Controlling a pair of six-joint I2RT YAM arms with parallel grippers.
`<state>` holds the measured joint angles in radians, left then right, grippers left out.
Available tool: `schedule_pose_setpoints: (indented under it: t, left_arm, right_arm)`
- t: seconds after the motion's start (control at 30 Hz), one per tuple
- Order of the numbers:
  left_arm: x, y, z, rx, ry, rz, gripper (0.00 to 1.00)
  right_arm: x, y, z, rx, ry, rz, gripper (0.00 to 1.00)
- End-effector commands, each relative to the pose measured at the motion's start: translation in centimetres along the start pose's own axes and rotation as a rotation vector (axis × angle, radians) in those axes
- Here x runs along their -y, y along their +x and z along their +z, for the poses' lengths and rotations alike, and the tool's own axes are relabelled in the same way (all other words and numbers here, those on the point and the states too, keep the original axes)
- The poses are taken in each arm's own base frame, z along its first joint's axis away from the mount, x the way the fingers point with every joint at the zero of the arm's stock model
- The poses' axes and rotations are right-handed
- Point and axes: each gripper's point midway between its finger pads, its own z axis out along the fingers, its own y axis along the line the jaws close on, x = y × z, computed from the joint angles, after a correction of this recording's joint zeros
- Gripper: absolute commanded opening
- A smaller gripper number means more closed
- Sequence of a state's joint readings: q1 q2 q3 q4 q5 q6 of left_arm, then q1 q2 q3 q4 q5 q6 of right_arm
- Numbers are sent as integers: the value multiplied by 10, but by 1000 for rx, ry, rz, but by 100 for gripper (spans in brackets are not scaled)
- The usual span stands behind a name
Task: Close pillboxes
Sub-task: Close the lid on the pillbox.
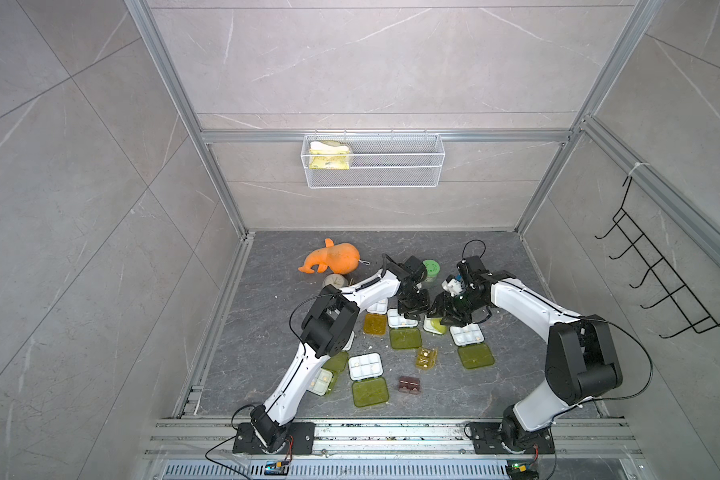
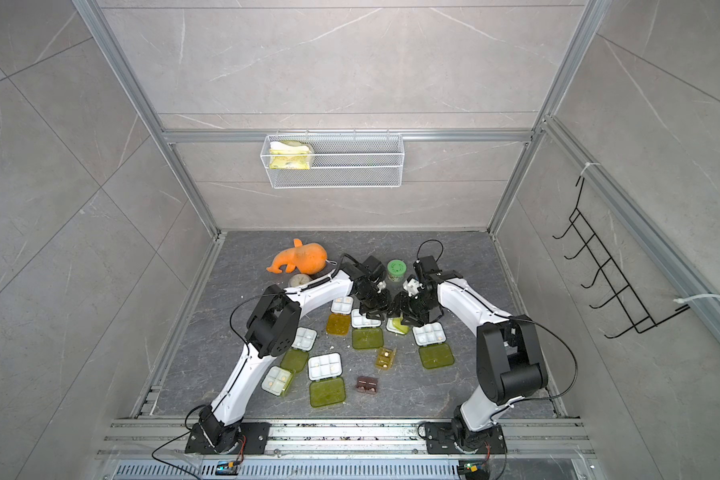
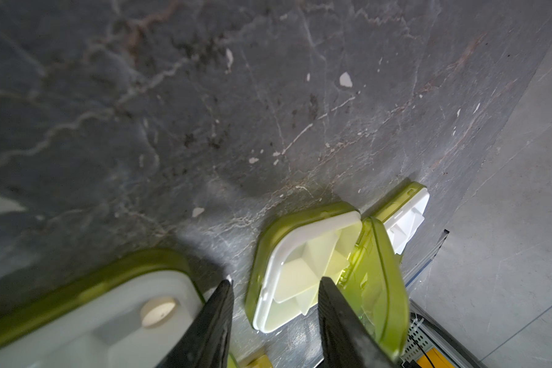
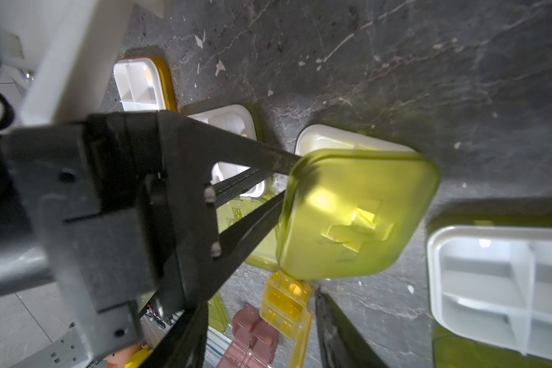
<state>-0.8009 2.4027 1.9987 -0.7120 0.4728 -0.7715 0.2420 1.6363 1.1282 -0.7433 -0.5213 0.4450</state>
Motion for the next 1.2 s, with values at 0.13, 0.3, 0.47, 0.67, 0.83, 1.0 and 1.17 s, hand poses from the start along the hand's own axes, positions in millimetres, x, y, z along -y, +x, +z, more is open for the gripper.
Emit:
schedule_pose_setpoints:
  t: [0.13, 0.3, 0.47, 0.67, 0.83, 1.0, 1.17]
  left_arm:
    - [19, 1, -52, 57, 14, 59, 46]
    - [16, 0, -62, 73, -5, 62, 46]
    - [14, 0, -68, 87, -11, 63, 46]
    - [14, 0, -80, 109, -19, 72, 46]
    - [21, 0, -93, 132, -4, 92, 46]
    - [22, 2, -96, 139, 5, 94, 46]
    - [15, 7, -98, 143, -11, 83, 44]
  right_arm:
    - [-15, -12, -12, 65, -33, -32, 56]
    - [-17, -14, -15, 76, -38, -42, 56]
    - [-18, -14, -16, 80, -37, -47, 57]
    - [-18, -16, -19, 96, -31, -55, 57]
    - [-20, -18, -22, 106, -31, -64, 57]
    - [-18, -22, -22, 111, -24, -65, 56]
    - [-18, -25, -18, 105, -26, -58, 55]
